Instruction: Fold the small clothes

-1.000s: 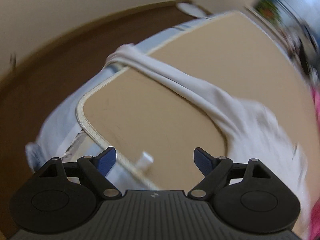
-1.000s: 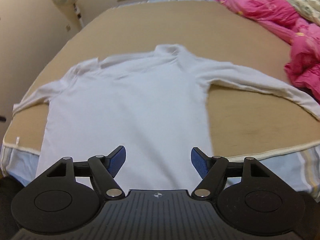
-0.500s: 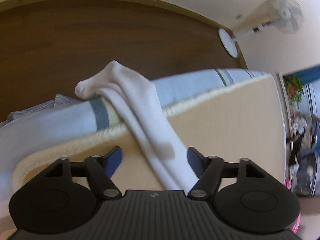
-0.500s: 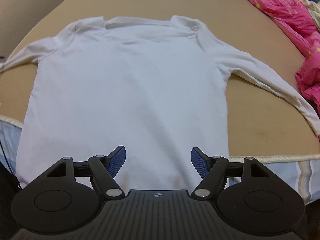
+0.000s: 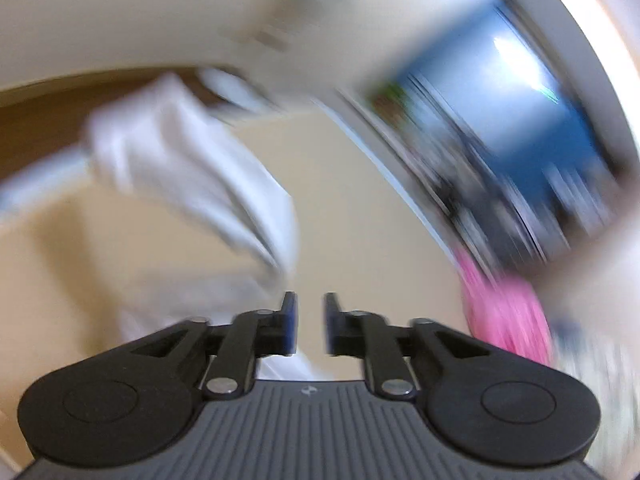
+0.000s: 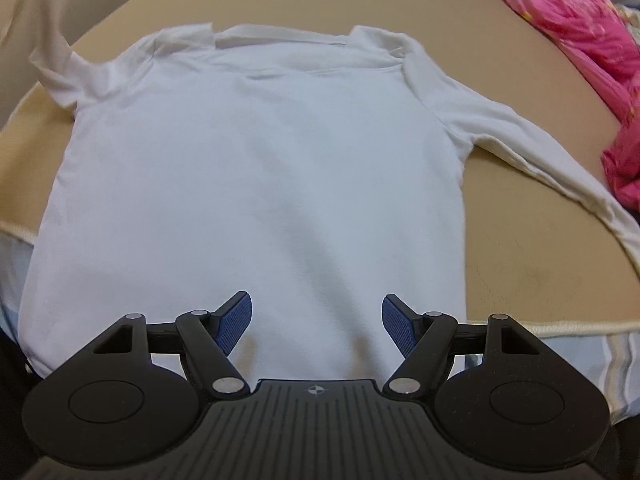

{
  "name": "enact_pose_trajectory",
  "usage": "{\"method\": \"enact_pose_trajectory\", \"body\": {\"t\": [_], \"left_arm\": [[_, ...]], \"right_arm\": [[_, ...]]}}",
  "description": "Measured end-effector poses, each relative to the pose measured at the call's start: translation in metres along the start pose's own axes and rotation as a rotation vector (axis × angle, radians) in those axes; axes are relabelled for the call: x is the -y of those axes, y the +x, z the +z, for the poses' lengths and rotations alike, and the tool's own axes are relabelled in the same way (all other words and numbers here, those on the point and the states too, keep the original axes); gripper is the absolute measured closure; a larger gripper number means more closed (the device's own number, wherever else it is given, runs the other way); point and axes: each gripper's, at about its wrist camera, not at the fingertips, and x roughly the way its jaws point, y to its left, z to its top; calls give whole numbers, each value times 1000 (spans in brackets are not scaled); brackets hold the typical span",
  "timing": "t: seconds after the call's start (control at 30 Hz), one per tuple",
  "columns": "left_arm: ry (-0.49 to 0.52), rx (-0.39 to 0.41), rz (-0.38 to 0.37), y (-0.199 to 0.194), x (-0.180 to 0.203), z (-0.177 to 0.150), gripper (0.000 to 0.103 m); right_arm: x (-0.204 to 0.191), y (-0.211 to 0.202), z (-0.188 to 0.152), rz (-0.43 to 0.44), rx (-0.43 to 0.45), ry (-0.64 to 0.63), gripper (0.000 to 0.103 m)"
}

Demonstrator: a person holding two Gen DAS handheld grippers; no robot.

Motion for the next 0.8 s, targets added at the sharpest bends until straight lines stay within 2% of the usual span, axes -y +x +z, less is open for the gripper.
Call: {"method": "enact_pose_trajectory", "body": {"t": [0.03, 0.07, 0.1, 0.17, 0.23, 0.33, 0.4, 0.47, 0.6, 0.67, 0.73, 0.8], "left_arm": [[71, -86, -34, 11, 22, -33, 29], [120, -163, -47, 22, 34, -66, 17], [160, -227, -36, 31, 37, -103, 17], [236, -353, 35, 44, 21, -149, 19], [269, -393, 133, 44, -11, -168, 20], [314, -311, 326, 28, -61, -150, 19], [299, -238, 429, 20, -91, -117, 19], [273, -189, 496, 17, -109, -83, 19], [212, -132, 512, 22, -122, -37, 18], [174, -125, 501, 28, -130, -25, 17], [143, -133, 506, 31, -138, -22, 17], [112, -155, 515, 32, -148, -20, 17]], "right_arm": [[6, -1, -1, 3, 2, 17, 29], [15, -2, -3, 1, 3, 37, 29], [23, -2, -3, -7, 5, 56, 29], [45, -4, -7, -34, 15, 102, 29], [65, -4, -8, -38, 28, 150, 29], [87, 2, 3, -13, 46, 223, 29], [95, 8, 20, 33, 73, 273, 29], [96, 15, 44, 105, 117, 327, 29], [85, 39, 117, 270, 204, 403, 29], [76, 56, 157, 305, 227, 432, 29], [66, 83, 198, 346, 203, 476, 29], [57, 116, 230, 384, 121, 569, 29]]}}
